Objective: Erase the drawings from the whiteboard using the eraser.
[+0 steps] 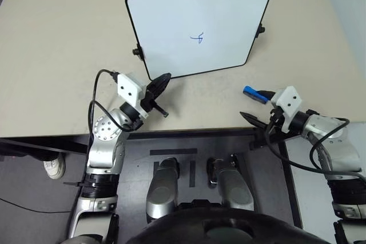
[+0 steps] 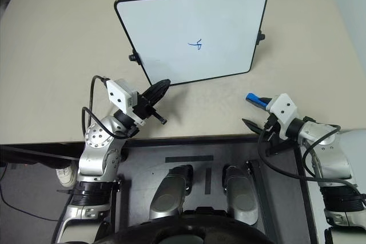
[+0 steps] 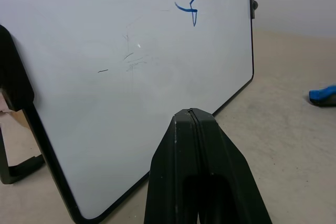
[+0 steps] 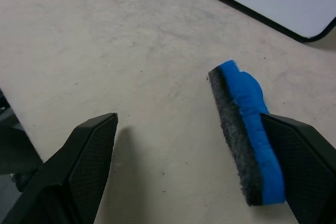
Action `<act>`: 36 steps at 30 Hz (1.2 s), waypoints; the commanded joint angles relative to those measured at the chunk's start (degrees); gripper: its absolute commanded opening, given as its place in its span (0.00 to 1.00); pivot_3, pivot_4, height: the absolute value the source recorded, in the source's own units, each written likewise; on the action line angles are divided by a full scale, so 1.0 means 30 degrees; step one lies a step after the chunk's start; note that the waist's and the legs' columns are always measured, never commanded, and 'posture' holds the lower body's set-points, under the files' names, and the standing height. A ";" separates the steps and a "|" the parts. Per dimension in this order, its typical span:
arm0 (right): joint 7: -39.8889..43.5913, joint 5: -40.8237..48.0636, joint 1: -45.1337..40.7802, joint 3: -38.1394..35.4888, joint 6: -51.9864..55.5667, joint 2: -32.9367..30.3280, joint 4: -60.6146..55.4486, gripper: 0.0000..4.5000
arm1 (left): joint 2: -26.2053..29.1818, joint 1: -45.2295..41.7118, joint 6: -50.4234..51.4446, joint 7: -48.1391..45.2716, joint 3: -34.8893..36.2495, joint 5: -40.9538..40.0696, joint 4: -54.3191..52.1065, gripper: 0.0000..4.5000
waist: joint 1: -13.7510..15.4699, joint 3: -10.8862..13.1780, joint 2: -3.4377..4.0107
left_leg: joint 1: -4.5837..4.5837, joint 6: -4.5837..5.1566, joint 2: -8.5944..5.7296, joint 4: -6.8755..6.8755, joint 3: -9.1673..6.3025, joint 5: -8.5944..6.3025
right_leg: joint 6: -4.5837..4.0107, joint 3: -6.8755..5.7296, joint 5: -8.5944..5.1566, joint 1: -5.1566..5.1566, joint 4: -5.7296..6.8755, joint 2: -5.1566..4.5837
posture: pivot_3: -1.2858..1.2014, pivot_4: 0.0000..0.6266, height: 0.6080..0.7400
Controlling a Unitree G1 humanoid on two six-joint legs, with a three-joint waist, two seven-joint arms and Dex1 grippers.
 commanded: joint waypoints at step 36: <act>-0.3394 -0.7621 -1.2677 0.4538 -1.4253 0.3859 0.9140 0.00 | -0.0340 -0.1283 -0.0847 0.0029 0.0082 0.0033 0.0523 0.00 | -0.0064 0.0001 0.0003 | -0.0009 0.0014 0.0013 0.0003 -0.0026 0.0007 | -0.0143 -0.0011 0.0096 -0.0092 0.0052 -0.0026 | 0.52 0.24 1.00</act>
